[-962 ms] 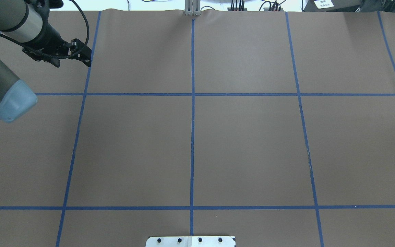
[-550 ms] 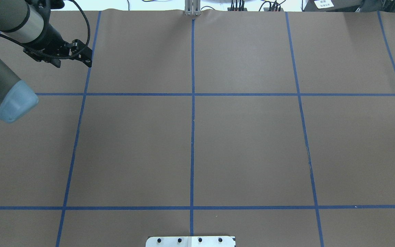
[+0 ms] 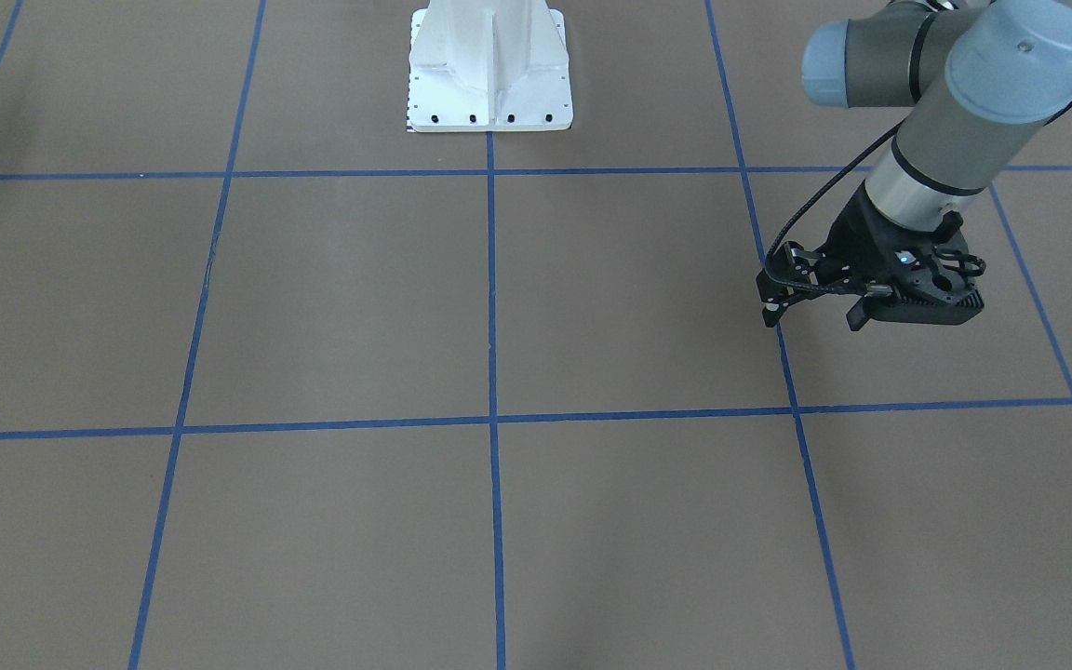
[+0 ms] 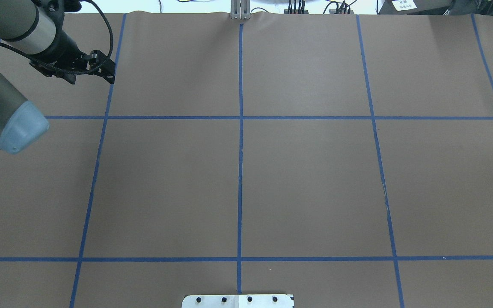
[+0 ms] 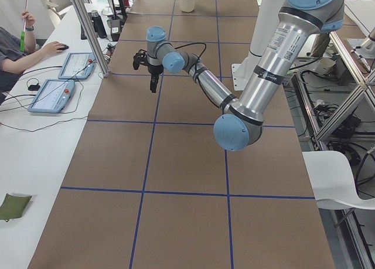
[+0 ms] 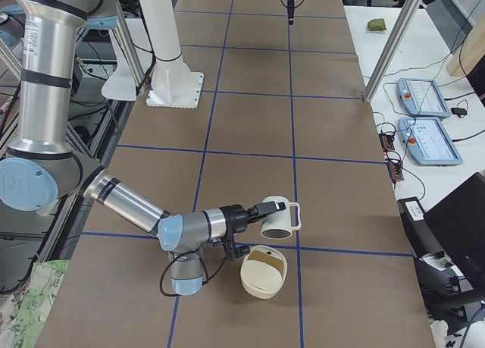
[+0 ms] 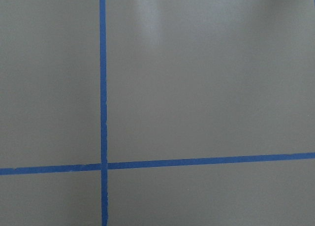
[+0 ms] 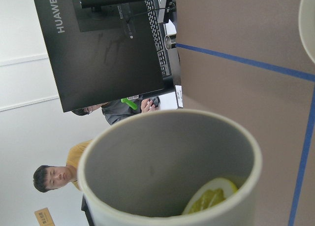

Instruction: Left arm hands cup to right arm to dump lemon

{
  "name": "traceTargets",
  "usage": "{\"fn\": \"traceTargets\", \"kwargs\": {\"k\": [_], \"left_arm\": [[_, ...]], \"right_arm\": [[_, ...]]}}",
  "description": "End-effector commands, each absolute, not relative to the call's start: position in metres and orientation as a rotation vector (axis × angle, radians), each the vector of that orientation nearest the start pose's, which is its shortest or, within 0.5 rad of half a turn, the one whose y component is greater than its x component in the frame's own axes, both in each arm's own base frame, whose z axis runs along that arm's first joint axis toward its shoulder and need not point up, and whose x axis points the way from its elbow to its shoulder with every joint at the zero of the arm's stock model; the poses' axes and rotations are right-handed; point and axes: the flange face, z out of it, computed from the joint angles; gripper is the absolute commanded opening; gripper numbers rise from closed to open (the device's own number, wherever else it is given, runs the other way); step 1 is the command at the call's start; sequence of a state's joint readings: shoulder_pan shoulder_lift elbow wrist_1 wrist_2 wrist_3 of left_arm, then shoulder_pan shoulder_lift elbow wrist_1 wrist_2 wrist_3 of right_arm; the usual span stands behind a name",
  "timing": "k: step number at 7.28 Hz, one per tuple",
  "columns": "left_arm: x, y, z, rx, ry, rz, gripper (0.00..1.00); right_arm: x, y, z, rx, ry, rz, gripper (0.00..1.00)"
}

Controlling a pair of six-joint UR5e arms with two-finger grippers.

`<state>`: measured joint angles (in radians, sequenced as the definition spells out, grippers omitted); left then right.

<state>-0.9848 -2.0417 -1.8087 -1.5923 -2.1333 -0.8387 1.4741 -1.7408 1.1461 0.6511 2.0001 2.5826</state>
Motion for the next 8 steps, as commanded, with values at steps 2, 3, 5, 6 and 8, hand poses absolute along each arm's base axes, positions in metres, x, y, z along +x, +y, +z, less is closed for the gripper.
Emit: {"fn": "traceTargets", "kwargs": {"k": [2,3,5,6,8], "left_arm": [[0.279,-0.563,0.282,0.200,0.855,-0.032,1.00],[0.280,-0.563,0.282,0.199,0.855,-0.030,1.00],[0.282,-0.562,0.282,0.197,0.855,-0.028,1.00],[0.287,-0.560,0.281,0.194,0.856,-0.021,1.00],[0.288,-0.559,0.280,0.194,0.856,-0.020,1.00]], "right_arm": [[0.059,-0.340,0.694,-0.086,-1.949,1.571,0.10],[0.060,-0.333,0.695,-0.116,-1.978,1.574,0.10],[0.065,-0.331,0.701,-0.094,-2.003,1.623,0.10],[0.066,-0.329,0.704,-0.083,-2.001,1.638,0.10],[0.071,-0.323,0.711,-0.056,-2.014,1.666,0.10]]}}
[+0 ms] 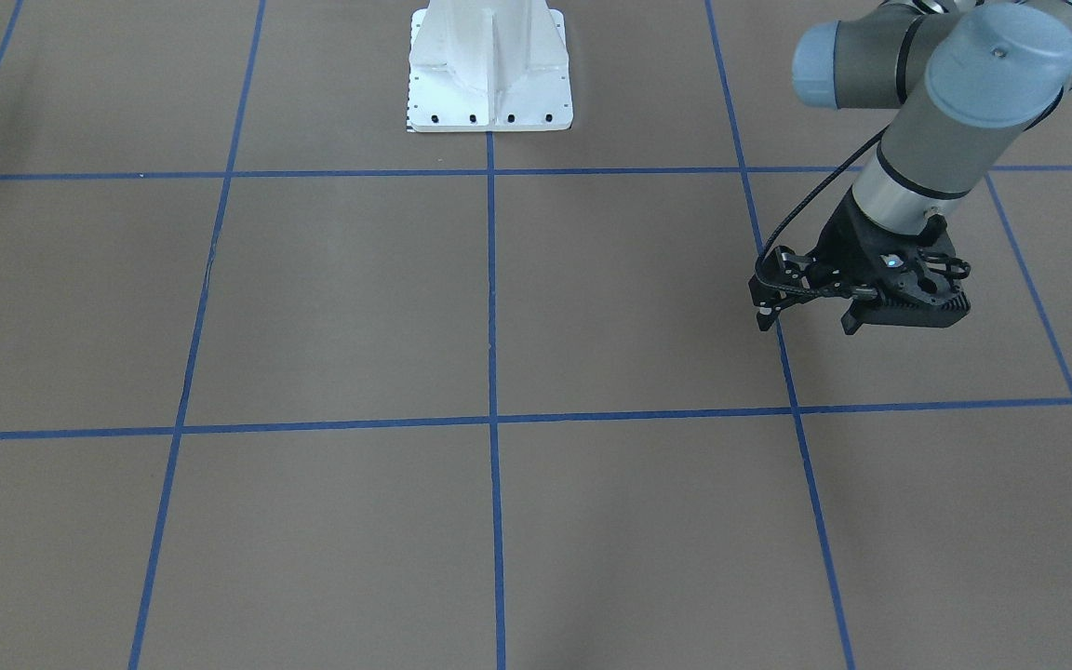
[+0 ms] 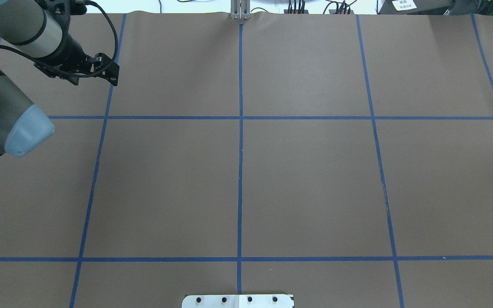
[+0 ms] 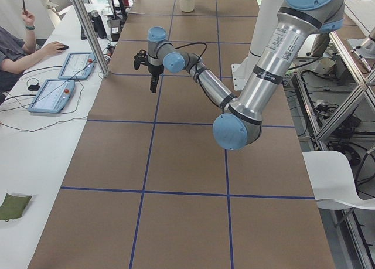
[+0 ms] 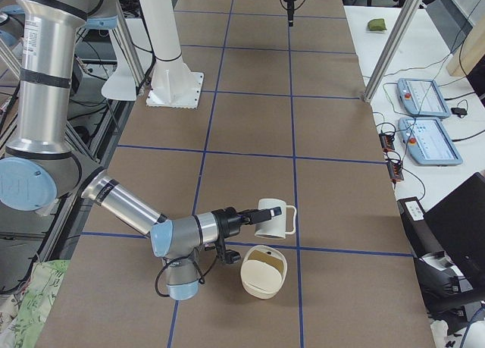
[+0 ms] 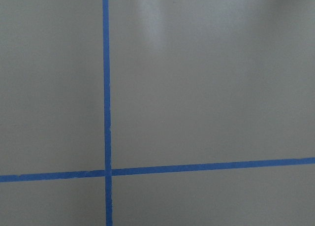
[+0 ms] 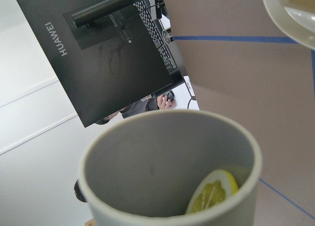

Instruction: Left arm hands cup to right arm to dump lemon

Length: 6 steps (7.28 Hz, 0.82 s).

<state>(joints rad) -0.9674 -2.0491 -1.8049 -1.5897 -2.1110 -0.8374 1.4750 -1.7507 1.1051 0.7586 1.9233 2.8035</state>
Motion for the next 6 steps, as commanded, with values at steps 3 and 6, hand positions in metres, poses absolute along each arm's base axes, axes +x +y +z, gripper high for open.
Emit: {"fn": "traceTargets", "kwargs": {"k": [3,6], "left_arm": [[0.289,-0.561,0.268,0.185,0.847,-0.023,1.00],[0.287,-0.562,0.265,0.198,0.841,-0.026,1.00]], "right_arm": [[0.074,-0.316,0.717,-0.117,-2.067,1.718,0.10],[0.075,-0.316,0.715,-0.157,-2.100,1.733,0.12]]}}
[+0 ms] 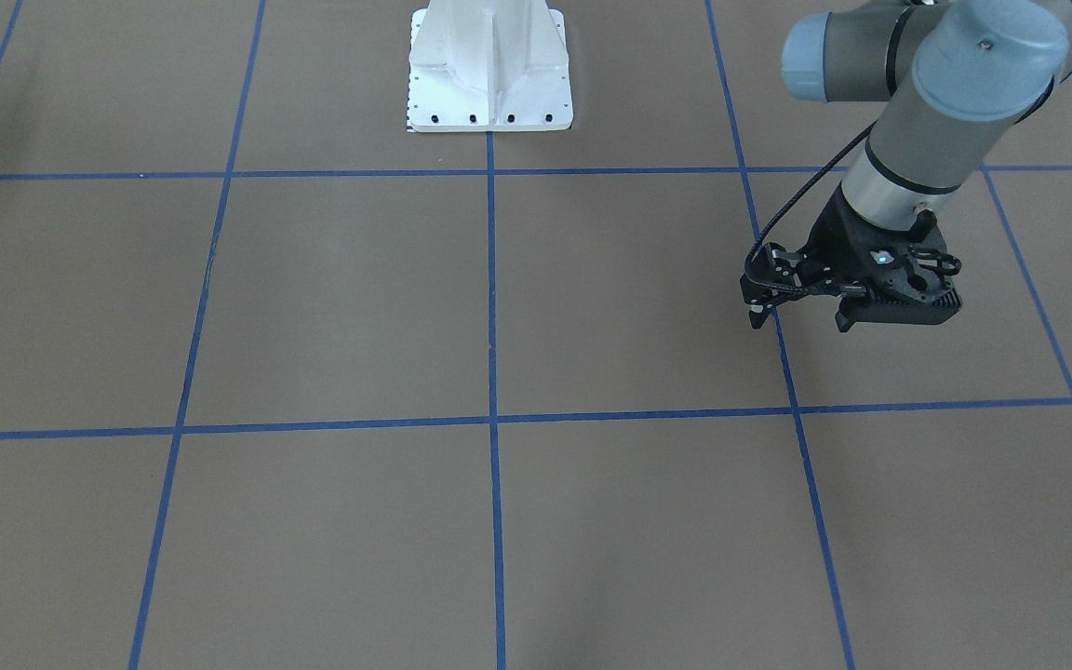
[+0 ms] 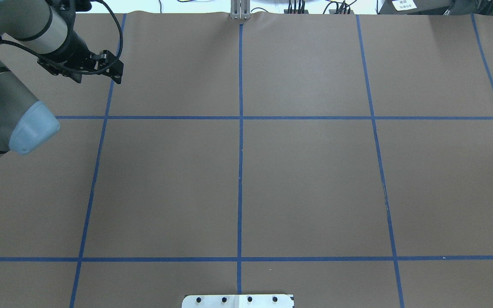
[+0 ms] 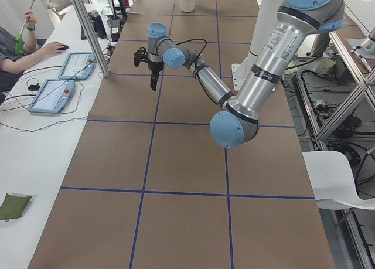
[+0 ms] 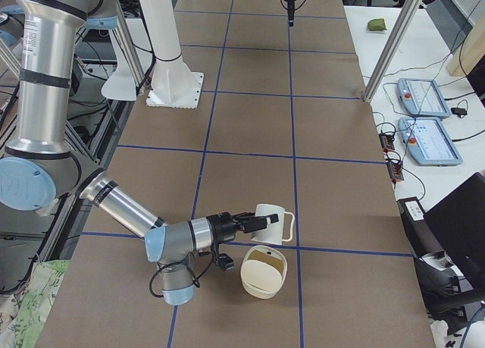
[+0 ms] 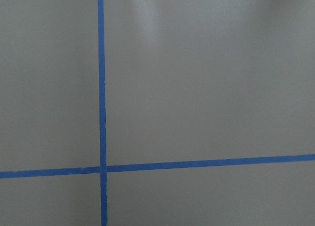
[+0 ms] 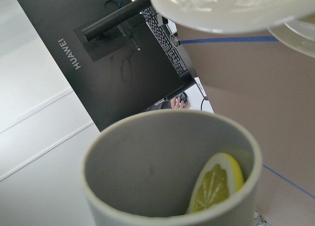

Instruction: Left arm hands cup to right arm to dump lemon

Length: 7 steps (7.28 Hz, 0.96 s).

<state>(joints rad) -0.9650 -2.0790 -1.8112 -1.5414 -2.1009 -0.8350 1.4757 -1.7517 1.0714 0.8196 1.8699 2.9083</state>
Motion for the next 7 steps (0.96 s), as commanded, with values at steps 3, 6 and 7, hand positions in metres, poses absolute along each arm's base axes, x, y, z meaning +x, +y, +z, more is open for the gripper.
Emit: {"fn": "traceTargets", "kwargs": {"k": [3,6,7], "left_arm": [[0.289,-0.562,0.259,0.201,0.828,-0.029,1.00],[0.292,-0.564,0.244,0.207,0.817,-0.031,1.00],[0.293,-0.565,0.241,0.204,0.815,-0.032,1.00]], "right_arm": [[0.079,-0.309,0.714,0.301,2.680,-2.191,0.12],[0.081,-0.311,0.713,0.300,2.662,-2.178,0.11],[0.082,-0.312,0.712,0.299,2.660,-2.175,0.11]]}}
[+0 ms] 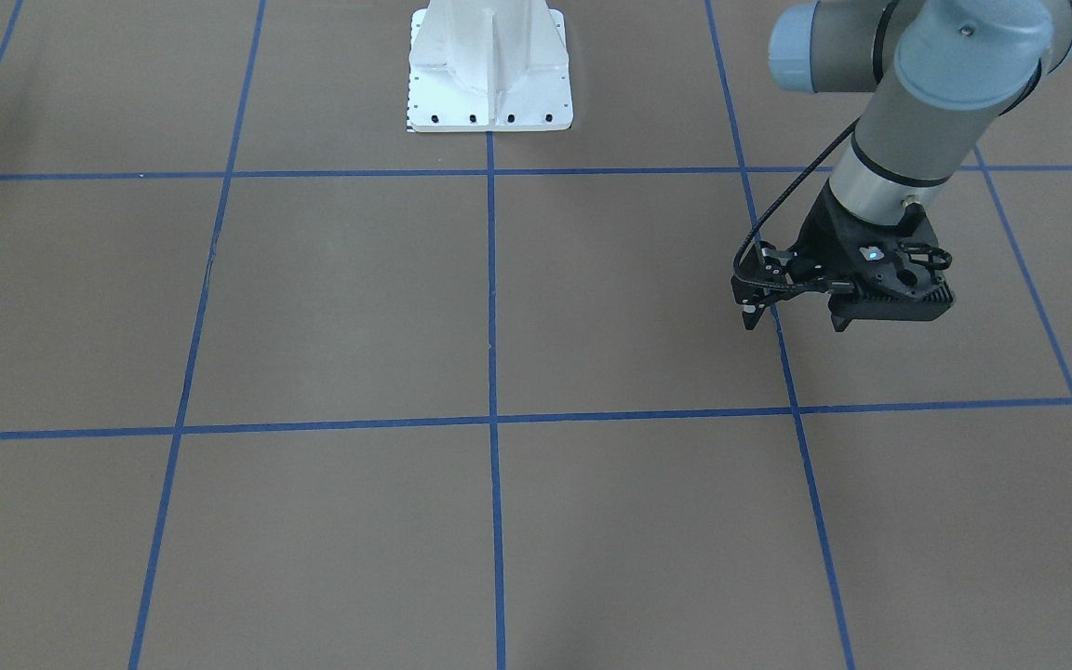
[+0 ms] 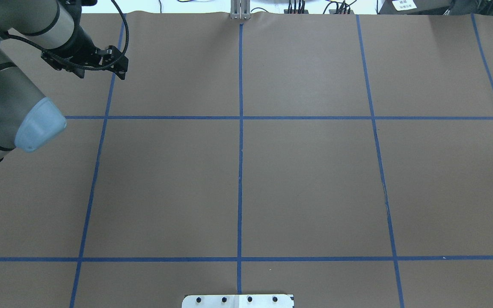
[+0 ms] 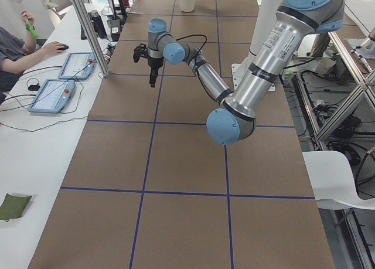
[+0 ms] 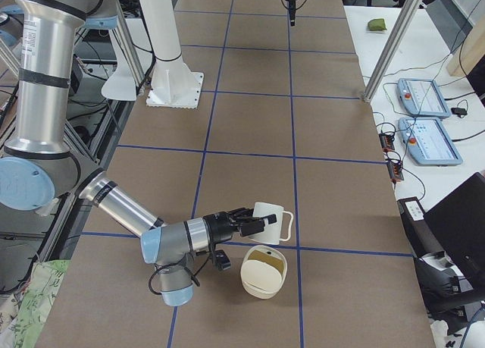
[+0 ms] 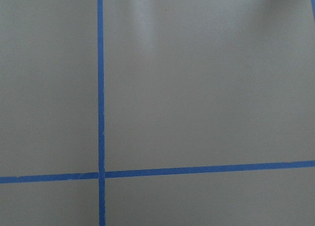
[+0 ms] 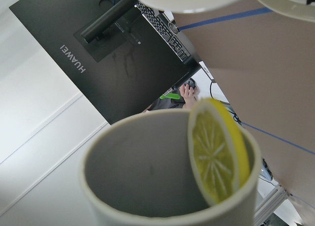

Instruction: Left arm hands cup to right arm to dump lemon

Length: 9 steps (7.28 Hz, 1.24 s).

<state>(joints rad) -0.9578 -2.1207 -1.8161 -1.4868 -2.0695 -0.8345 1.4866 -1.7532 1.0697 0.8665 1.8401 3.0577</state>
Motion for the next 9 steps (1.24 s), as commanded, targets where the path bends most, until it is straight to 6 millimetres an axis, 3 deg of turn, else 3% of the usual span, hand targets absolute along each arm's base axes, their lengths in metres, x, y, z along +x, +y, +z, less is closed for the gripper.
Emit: {"fn": "traceTargets", "kwargs": {"k": [1,5,9], "left_arm": [[0.293,-0.565,0.239,0.208,0.818,-0.030,1.00],[0.292,-0.563,0.236,0.210,0.820,-0.030,1.00],[0.293,-0.563,0.237,0.208,0.819,-0.029,1.00]], "right_arm": [[0.082,-0.313,0.711,0.296,2.663,-2.170,0.11],[0.082,-0.318,0.703,0.227,2.737,-2.152,0.12],[0.076,-0.327,0.697,-0.232,3.029,-2.164,0.12]]}}
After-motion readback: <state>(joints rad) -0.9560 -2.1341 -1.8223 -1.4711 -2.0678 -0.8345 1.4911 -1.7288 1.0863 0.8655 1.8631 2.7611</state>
